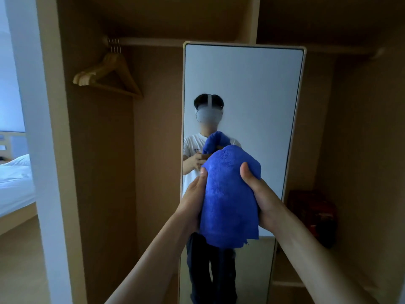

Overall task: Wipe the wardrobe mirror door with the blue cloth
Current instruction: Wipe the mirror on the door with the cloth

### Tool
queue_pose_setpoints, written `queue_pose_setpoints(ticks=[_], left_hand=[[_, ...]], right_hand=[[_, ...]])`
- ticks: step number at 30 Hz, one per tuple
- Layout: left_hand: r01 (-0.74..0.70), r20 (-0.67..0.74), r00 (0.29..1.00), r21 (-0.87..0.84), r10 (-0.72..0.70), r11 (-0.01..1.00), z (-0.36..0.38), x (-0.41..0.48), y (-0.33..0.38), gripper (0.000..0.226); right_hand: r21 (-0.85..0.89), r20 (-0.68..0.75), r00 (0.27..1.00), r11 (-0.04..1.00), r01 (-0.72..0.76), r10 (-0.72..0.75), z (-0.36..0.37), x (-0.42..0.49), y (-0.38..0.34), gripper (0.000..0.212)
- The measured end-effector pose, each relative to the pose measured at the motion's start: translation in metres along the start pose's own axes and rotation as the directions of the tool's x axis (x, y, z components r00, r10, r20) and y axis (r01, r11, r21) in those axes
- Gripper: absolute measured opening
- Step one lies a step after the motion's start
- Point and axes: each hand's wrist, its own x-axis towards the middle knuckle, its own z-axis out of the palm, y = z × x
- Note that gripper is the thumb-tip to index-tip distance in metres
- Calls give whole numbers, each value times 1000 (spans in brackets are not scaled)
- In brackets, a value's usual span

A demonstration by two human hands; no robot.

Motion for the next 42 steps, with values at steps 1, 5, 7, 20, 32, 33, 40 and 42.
queue_pose_setpoints(ticks=[1, 5, 7, 20, 32, 33, 40, 42], left_hand=[[-17, 1, 1000, 35, 17, 999, 2, 2, 0, 46], [-55, 57, 997, 104, 50, 993, 9, 5, 12, 31], [-67, 89, 994, 71, 61, 995, 16, 2, 22, 29], [-364, -114, 894, 376, 432, 852, 38, 35, 40, 59], [-398, -54, 836, 627, 547, 670, 65, 77, 51, 42], [-391, -69, 832, 630, 550, 671, 66, 80, 52, 46], [-527, -26, 792, 475, 610, 704, 70, 89, 61, 28], [-564, 5, 774, 458, 633, 687, 71, 89, 65, 31]], right_hand=[[1, -6, 1000, 1000, -8, 8, 2, 2, 0, 67], [78, -38, 999, 997, 1, 2, 2, 10, -2, 65], [105, -31, 1000, 994, 1, 2, 2, 11, -6, 58], [107, -134, 985, 986, 124, -109, -4, 50, -26, 45], [-228, -202, 952, 957, 181, -228, -27, 98, -80, 78], [-251, -193, 952, 950, 188, -239, -27, 100, -84, 81], [-155, -71, 977, 970, 190, -202, -37, 114, -97, 75], [-69, -67, 976, 977, 204, -209, -38, 115, -98, 64]])
